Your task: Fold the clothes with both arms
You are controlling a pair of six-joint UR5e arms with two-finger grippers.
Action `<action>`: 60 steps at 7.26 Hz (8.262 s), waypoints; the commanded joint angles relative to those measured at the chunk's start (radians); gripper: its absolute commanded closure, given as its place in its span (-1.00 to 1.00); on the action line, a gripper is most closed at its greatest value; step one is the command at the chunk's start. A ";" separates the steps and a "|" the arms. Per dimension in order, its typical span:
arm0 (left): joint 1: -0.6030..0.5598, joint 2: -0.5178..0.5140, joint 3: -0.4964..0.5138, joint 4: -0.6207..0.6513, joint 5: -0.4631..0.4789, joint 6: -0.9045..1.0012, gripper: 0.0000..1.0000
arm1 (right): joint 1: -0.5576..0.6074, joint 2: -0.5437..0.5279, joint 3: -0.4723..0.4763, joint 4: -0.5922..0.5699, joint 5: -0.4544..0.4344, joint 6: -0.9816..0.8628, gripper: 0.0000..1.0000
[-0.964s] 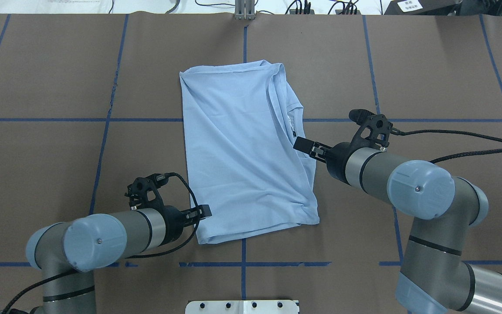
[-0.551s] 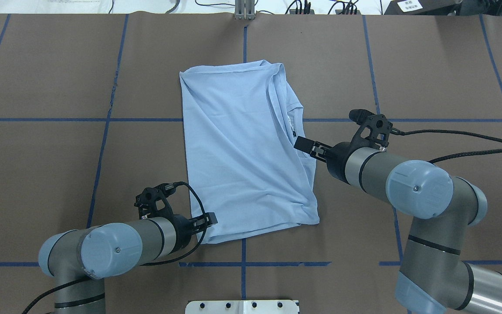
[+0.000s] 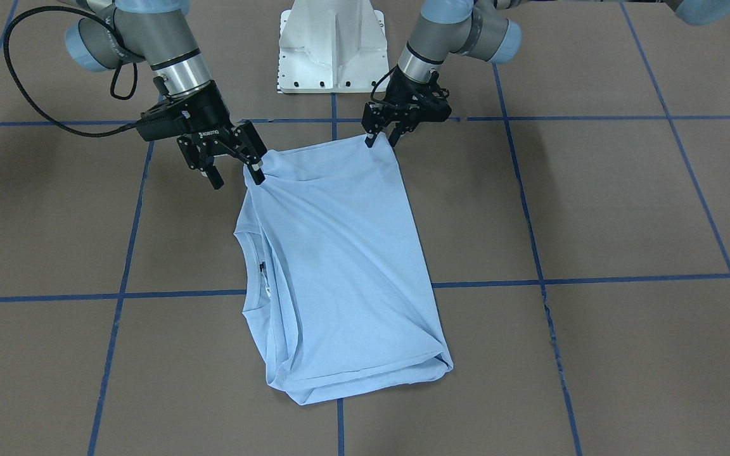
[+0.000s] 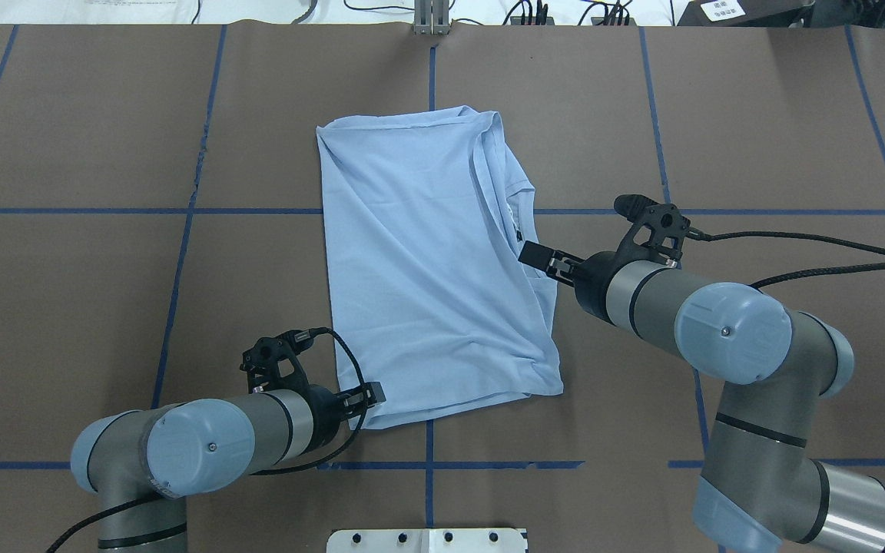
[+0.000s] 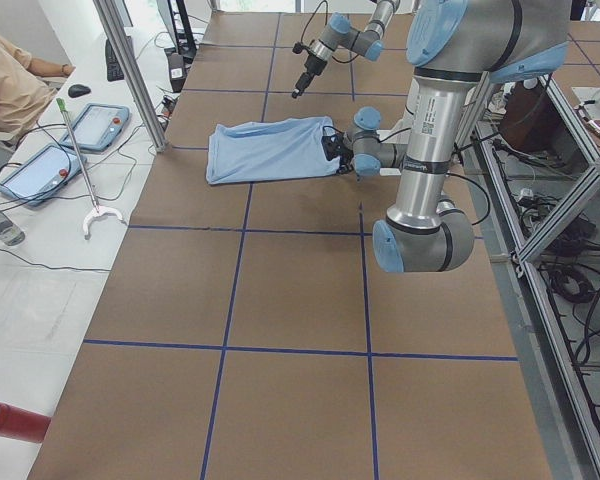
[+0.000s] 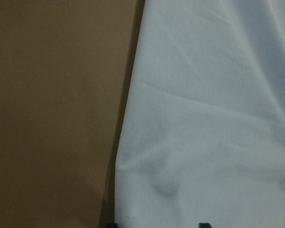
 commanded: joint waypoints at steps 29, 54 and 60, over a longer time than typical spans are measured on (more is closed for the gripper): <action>0.019 -0.017 0.020 -0.015 0.003 0.007 1.00 | -0.142 0.145 -0.160 -0.389 -0.130 0.292 1.00; 0.019 -0.025 0.009 -0.014 0.000 0.036 1.00 | -0.186 0.157 -0.160 -0.488 -0.224 0.286 0.29; 0.019 -0.025 0.006 -0.014 -0.002 0.038 1.00 | -0.185 0.157 -0.145 -0.488 -0.225 0.283 1.00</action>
